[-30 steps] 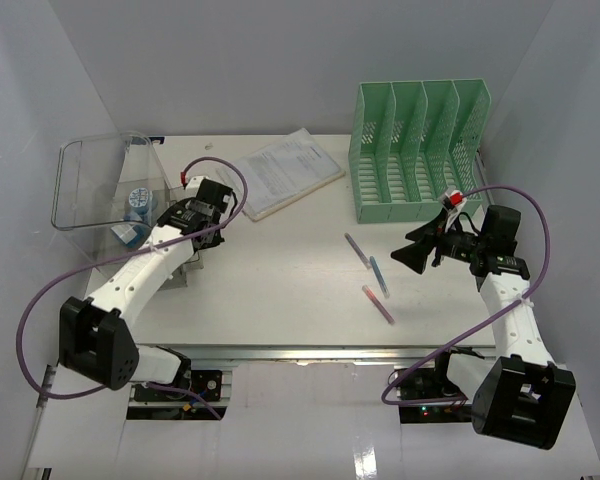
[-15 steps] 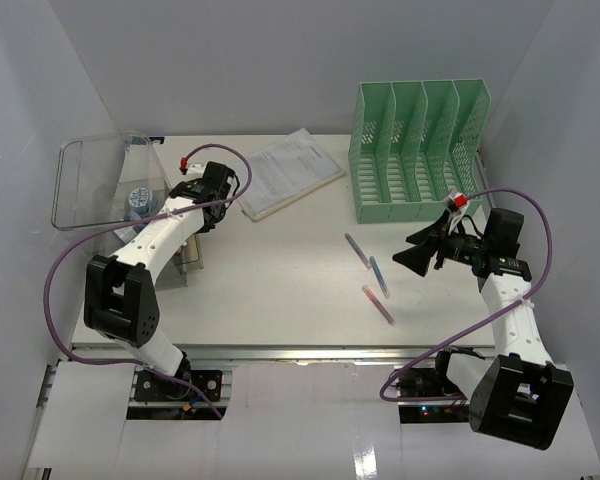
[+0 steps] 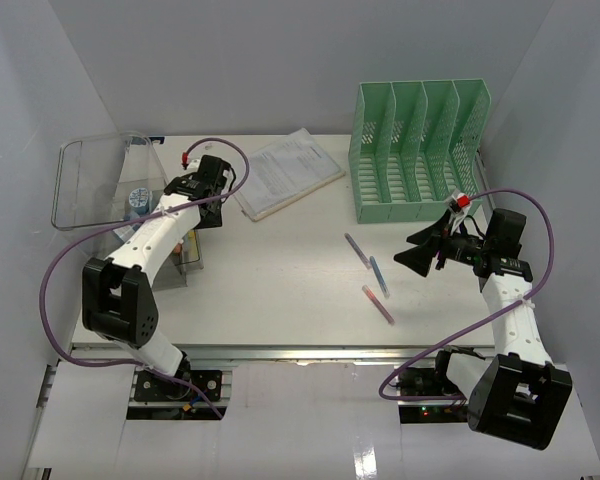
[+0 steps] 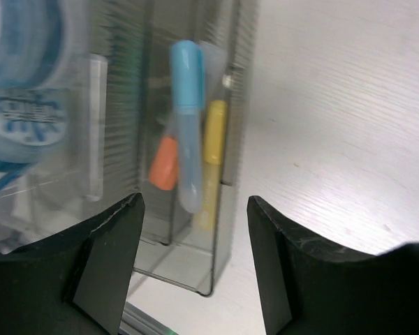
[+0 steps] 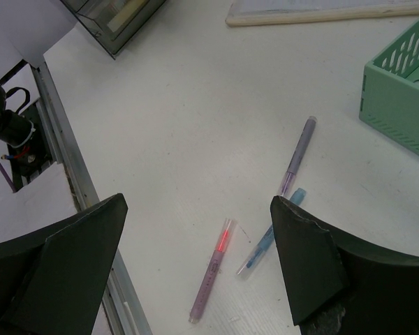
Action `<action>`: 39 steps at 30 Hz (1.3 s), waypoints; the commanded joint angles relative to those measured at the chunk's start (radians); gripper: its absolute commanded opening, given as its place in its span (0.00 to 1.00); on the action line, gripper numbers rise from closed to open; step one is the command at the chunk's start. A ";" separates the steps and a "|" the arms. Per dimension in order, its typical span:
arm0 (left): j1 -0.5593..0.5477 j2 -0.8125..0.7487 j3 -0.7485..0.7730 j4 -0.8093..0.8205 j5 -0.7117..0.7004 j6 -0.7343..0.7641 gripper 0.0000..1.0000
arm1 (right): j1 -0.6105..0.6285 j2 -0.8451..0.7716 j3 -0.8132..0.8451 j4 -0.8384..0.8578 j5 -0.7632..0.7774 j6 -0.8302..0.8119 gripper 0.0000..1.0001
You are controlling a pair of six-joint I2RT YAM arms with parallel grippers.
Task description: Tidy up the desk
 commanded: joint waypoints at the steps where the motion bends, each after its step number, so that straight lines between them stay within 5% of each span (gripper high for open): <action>1: -0.001 -0.130 0.025 0.083 0.338 0.063 0.70 | -0.010 0.000 -0.005 -0.006 -0.034 -0.018 0.90; 6: -0.001 -0.158 -0.051 0.186 0.556 0.050 0.53 | -0.018 -0.002 -0.007 -0.010 -0.036 -0.026 0.90; 10: 0.000 -0.098 -0.079 0.211 0.499 0.024 0.36 | -0.024 -0.002 -0.008 -0.011 -0.040 -0.028 0.90; 16: 0.002 0.016 -0.054 0.227 0.368 0.017 0.36 | -0.031 0.006 -0.008 -0.010 -0.046 -0.030 0.90; 22: 0.010 0.122 0.002 0.184 0.179 -0.023 0.47 | -0.032 0.012 -0.008 -0.013 -0.047 -0.030 0.90; 30: 0.072 0.141 -0.006 0.120 0.054 -0.070 0.82 | -0.035 0.017 -0.004 -0.017 -0.058 -0.032 0.90; 39: 0.100 0.143 0.027 0.110 0.069 -0.051 0.85 | -0.041 0.010 -0.004 -0.017 -0.061 -0.030 0.90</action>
